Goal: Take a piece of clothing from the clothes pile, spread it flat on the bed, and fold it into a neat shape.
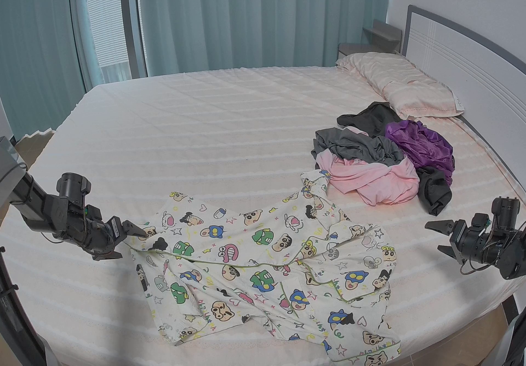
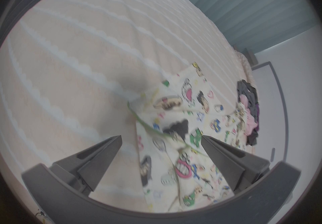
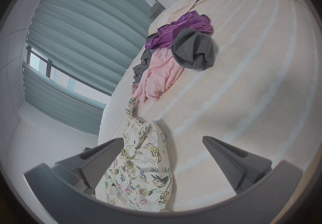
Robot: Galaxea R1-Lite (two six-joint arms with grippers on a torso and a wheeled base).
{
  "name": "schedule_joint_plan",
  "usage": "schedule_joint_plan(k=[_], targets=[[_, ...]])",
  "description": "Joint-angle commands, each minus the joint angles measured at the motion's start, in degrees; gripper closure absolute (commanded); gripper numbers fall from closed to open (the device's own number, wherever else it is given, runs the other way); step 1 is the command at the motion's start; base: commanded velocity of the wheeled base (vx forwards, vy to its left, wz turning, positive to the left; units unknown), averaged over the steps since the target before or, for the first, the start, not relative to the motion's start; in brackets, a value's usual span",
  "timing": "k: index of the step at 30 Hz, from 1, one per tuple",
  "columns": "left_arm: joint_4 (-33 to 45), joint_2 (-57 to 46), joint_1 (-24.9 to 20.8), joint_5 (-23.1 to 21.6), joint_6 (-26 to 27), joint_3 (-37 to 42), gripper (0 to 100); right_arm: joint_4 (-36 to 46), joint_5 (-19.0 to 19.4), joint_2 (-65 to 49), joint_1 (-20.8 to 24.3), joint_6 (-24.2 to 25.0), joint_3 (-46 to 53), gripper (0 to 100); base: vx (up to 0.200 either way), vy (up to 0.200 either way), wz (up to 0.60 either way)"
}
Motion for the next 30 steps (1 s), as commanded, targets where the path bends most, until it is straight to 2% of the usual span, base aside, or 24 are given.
schedule_joint_plan(k=[1,5,11,16,18,21,22,25,30], targets=[[0.1,-8.2,-0.1,-3.3,-0.2,6.6,0,0.0,0.0,-0.1,0.4,-0.1,0.2,0,0.0,0.0,0.0],[0.0,-11.1,-1.3,-3.8,-0.3,12.9,0,0.0,0.0,-0.4,0.8,0.1,0.3,0,0.0,0.0,0.0],[-0.6,-12.0,-1.7,-4.0,-1.7,18.9,0,0.0,0.0,-0.4,1.0,0.0,0.6,0,-0.2,0.0,0.0],[-0.5,-12.7,-2.7,-4.9,-1.7,21.5,0,0.0,0.0,-0.4,1.1,0.0,0.6,0,0.0,0.0,0.0],[-0.5,-13.0,-4.9,-4.7,-2.0,22.9,0,0.0,0.0,-0.4,1.4,0.0,0.7,0,0.0,0.0,0.0],[-0.9,-13.1,-7.8,-4.2,-6.9,22.4,0,0.0,0.0,-0.4,1.7,0.0,0.9,0,0.0,0.0,0.0],[-2.1,-13.1,-10.3,-3.0,-10.9,22.5,0,0.0,0.0,-0.3,1.7,0.0,0.9,0,0.0,0.0,0.0],[-7.2,-12.9,-15.6,1.8,-15.6,24.5,0,0.0,0.0,-0.4,1.7,0.0,0.9,0,0.0,0.0,0.0],[-24.2,-11.4,-22.0,8.0,-14.7,32.9,0,0.0,0.0,-0.4,1.7,0.0,0.9,0,0.0,0.0,0.0]])
